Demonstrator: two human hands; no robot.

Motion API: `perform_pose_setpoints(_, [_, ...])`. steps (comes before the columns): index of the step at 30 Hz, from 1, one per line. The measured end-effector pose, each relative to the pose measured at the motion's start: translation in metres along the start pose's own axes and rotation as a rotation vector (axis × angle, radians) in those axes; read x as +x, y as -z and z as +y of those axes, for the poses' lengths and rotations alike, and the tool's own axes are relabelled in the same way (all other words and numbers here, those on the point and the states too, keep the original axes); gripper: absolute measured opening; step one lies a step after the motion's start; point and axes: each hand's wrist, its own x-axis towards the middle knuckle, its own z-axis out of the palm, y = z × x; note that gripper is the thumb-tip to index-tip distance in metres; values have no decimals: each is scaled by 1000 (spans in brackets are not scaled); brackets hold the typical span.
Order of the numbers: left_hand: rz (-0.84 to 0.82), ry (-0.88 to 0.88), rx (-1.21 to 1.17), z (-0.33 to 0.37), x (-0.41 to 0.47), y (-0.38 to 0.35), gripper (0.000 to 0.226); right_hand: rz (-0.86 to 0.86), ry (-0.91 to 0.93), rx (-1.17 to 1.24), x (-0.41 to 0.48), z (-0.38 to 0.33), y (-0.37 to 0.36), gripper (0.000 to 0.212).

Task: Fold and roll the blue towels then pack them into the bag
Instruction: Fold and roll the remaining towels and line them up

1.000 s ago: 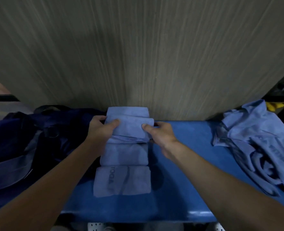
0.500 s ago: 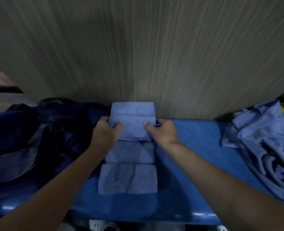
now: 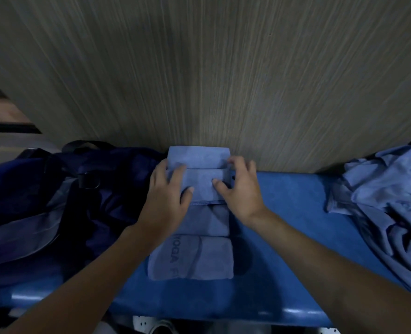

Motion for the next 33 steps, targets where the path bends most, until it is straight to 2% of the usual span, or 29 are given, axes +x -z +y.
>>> perform_pose_setpoints(3, [-109,-30,48,-9,5,-4,71,4,241,-208,-1,8,2,36])
perform_pose_setpoints(5, [-142,-52,85,-12,8,-7,72,-33,313,-308,0,14,1,37])
perform_pose_setpoints(10, [-179,-166,303,-28,13,-18,66,-87,305,-446,1,21,-2,43])
perform_pose_setpoints(19, [-223,-148,452,-27,19,-13,68,-96,249,-488,0,22,-8,46])
perform_pose_setpoints(24, [-90,-295,302,-23,19,1,52,-67,263,-450,0,27,-5,48])
perform_pose_setpoints(30, [-107,-250,198,-31,21,-6,55,-93,242,-358,-2,36,-7,46])
perform_pose_setpoints(33, [-124,-229,229,-29,22,-5,57,-110,222,-336,0,33,-5,47])
